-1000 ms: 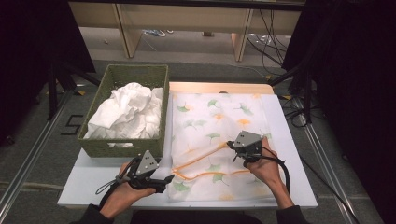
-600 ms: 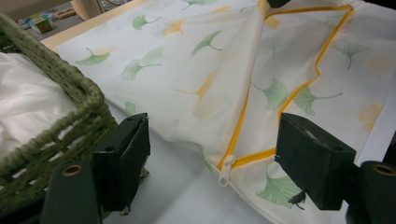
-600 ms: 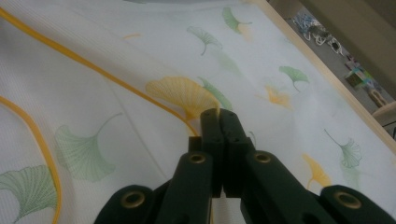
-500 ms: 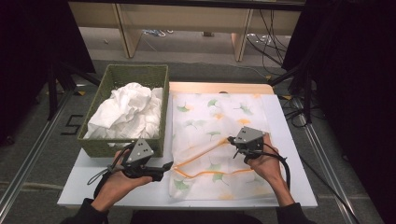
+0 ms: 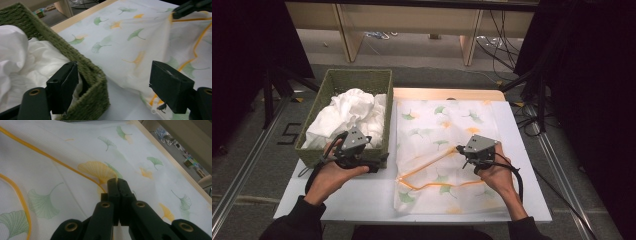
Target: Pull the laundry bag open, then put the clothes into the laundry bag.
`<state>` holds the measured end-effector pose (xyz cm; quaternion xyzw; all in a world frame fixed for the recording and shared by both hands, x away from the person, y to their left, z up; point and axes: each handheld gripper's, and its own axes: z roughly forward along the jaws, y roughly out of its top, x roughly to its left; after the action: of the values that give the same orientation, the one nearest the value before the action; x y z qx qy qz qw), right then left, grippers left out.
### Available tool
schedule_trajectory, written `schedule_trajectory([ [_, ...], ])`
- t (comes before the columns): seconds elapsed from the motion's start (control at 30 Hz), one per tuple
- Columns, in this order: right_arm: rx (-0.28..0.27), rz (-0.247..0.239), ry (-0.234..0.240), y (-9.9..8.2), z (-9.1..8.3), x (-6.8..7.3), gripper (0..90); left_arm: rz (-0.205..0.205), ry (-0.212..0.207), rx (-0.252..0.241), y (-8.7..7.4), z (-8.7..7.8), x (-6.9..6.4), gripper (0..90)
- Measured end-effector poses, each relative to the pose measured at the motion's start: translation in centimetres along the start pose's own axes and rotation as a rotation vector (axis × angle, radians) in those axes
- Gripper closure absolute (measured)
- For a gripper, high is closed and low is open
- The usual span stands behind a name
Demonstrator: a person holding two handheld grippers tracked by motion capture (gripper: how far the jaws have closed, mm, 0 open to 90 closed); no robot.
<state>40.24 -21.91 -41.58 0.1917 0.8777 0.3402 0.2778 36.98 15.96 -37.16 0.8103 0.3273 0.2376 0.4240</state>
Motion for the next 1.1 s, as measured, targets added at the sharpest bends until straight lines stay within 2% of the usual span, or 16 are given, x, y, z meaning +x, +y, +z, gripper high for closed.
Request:
schedule_trajectory([
  [0.03,0.000,0.005,-0.003,0.0,0.0,0.0,90.0,-0.027,0.008,-0.006,0.1,0.1,0.2,21.7],
  [0.17,0.007,0.000,-0.001,-0.1,0.1,0.0,90.0,-0.038,0.035,-0.014,1.1,0.1,1.8,20.7],
  [0.2,0.012,0.016,-0.008,-0.1,0.1,0.1,90.0,-0.055,0.047,-0.029,1.3,0.2,2.2,19.6],
  [0.3,0.006,-0.003,-0.008,-0.1,0.1,0.0,90.0,-0.054,0.079,-0.028,1.8,0.2,3.4,18.6],
  [0.33,0.005,-0.003,-0.010,-0.1,0.1,0.0,90.0,-0.034,0.085,-0.015,1.9,0.1,3.8,18.2],
  [0.37,0.007,-0.001,-0.009,-0.1,0.1,0.0,90.0,-0.050,0.098,-0.014,1.9,0.1,4.2,18.1],
  [0.47,0.010,0.017,-0.011,-0.1,0.0,0.1,90.0,-0.098,0.104,-0.029,1.8,0.3,5.1,18.0],
  [0.6,0.013,0.009,-0.007,-0.1,0.0,0.1,90.0,-0.127,0.121,-0.020,1.5,0.4,6.3,17.5],
  [0.7,0.013,0.015,-0.007,-0.1,0.0,0.1,90.0,-0.145,0.138,-0.008,1.3,0.6,7.0,17.5],
  [0.77,0.015,0.011,-0.010,-0.2,0.1,0.1,90.0,-0.137,0.148,0.017,1.2,0.7,7.6,17.3],
  [0.8,0.014,-0.004,-0.007,-0.2,0.1,0.1,90.0,-0.160,0.152,0.007,1.1,1.0,7.8,17.3],
  [0.83,0.012,-0.005,-0.009,-0.1,0.1,0.1,90.0,-0.160,0.157,0.017,1.0,1.1,8.0,17.1],
  [0.87,0.015,0.005,-0.013,-0.2,0.1,0.1,90.0,-0.190,0.152,0.005,0.9,1.4,8.0,16.5],
  [0.9,0.018,0.009,-0.012,-0.2,0.1,0.1,90.0,-0.152,0.139,0.020,0.9,1.6,8.4,16.3],
  [0.97,0.019,0.009,-0.012,-0.2,0.1,0.2,90.0,-0.135,0.138,0.032,0.9,1.9,8.8,16.5],
  [1.1,0.019,0.005,-0.010,-0.1,0.0,0.2,90.0,-0.134,0.139,0.070,1.3,2.6,9.7,16.5],
])
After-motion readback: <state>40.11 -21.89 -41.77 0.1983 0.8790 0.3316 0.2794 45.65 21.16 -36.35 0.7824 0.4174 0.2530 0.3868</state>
